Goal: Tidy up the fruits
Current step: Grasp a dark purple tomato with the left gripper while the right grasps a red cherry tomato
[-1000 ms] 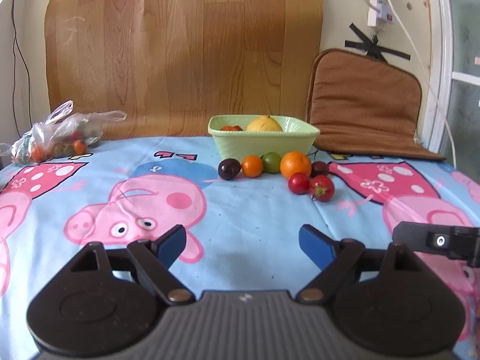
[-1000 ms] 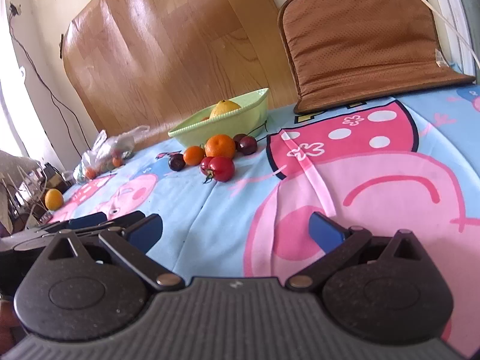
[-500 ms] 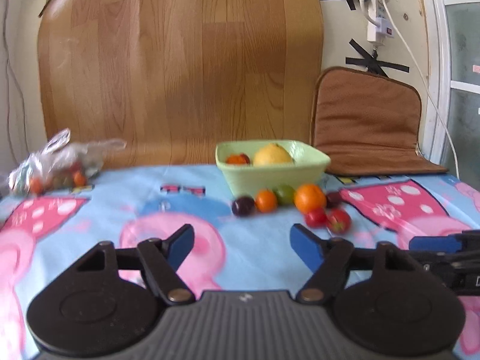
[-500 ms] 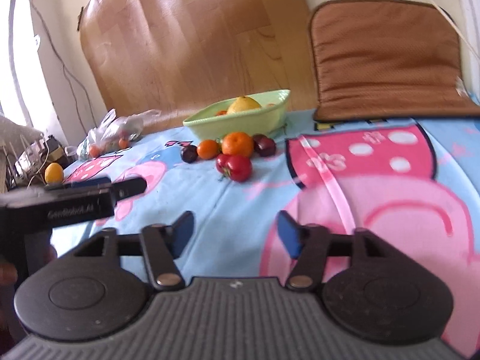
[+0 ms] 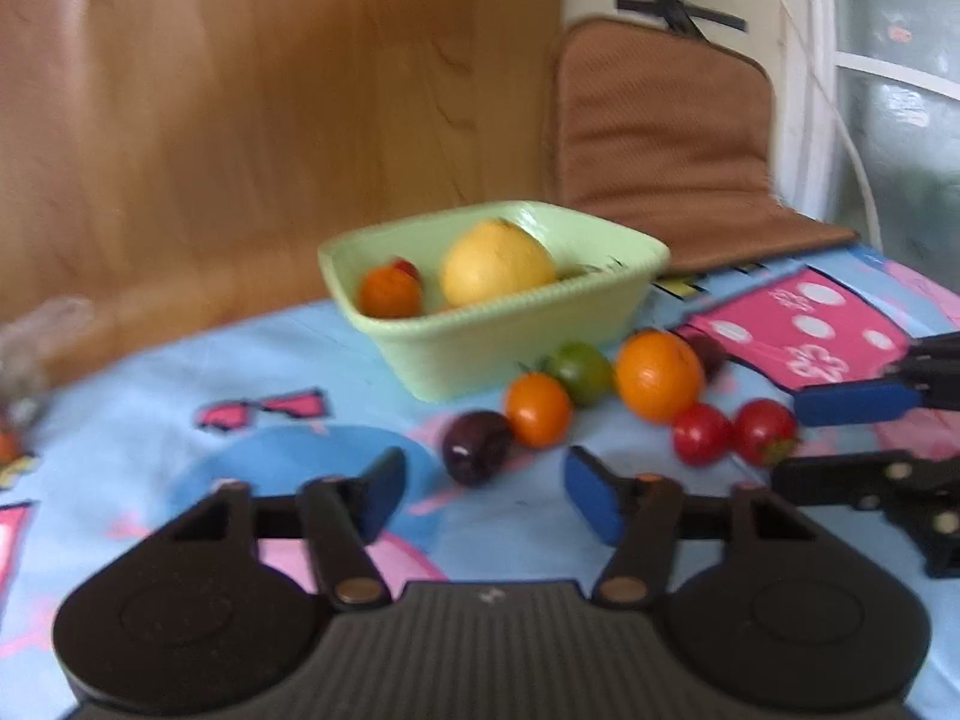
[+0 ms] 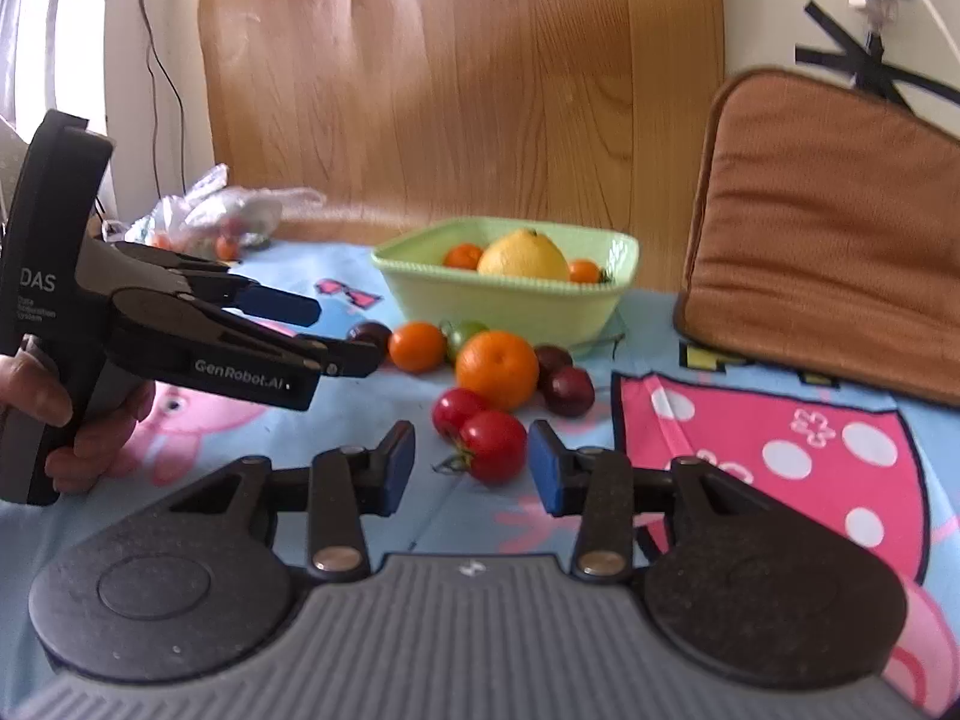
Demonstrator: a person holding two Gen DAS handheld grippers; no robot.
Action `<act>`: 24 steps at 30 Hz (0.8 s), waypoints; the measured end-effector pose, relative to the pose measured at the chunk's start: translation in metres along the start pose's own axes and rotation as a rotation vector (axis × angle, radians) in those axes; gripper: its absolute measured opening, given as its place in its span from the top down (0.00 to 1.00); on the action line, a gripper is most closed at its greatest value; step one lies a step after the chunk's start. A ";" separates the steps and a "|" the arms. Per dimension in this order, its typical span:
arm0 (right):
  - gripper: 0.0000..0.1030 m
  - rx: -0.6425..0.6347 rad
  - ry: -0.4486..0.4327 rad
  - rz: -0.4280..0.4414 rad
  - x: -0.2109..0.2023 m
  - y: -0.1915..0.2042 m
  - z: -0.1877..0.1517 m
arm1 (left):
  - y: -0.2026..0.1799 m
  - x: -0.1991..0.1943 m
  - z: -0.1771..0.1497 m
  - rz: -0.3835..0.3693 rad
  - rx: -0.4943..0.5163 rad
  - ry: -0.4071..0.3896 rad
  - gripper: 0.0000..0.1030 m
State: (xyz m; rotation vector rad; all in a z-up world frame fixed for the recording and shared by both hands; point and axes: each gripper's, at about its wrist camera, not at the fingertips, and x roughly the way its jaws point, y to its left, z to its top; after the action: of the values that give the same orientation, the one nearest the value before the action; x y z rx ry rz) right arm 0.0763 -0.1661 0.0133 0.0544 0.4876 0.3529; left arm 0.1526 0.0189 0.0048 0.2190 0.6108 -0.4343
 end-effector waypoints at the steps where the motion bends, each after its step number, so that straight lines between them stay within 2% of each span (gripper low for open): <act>1: 0.56 0.008 0.005 0.010 0.002 -0.002 0.001 | 0.000 0.001 0.000 -0.006 0.008 -0.011 0.56; 3: 0.56 0.001 0.013 0.003 0.006 -0.001 0.005 | 0.000 0.004 0.002 -0.003 0.013 -0.011 0.59; 5: 0.57 0.003 0.043 0.008 0.013 -0.001 0.006 | 0.003 0.005 0.002 0.004 -0.007 -0.009 0.70; 6: 0.57 0.010 0.066 0.013 0.016 -0.002 0.006 | 0.005 0.004 0.002 0.001 -0.023 -0.012 0.72; 8: 0.60 0.019 0.072 0.018 0.018 -0.003 0.006 | 0.008 0.001 -0.001 -0.018 -0.051 -0.021 0.72; 9: 0.68 0.019 0.072 0.015 0.016 -0.002 0.005 | 0.008 -0.001 -0.001 -0.019 -0.057 -0.024 0.72; 13: 0.68 0.036 0.060 0.021 0.006 -0.001 -0.001 | 0.000 -0.014 -0.009 0.005 -0.079 -0.019 0.72; 17: 0.68 0.022 0.048 0.032 -0.015 0.007 -0.015 | -0.024 -0.041 -0.028 -0.016 -0.089 -0.016 0.72; 20: 0.68 -0.009 0.040 0.038 -0.030 0.015 -0.025 | -0.045 -0.061 -0.043 -0.061 -0.123 -0.007 0.72; 24: 0.68 -0.047 0.033 0.050 -0.051 0.026 -0.038 | -0.074 -0.084 -0.060 -0.061 -0.139 -0.035 0.72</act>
State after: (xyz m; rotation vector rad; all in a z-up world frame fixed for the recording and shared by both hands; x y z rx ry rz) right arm 0.0083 -0.1601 0.0060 0.0152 0.5115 0.4147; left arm 0.0270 0.0005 0.0017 0.0602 0.6123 -0.4515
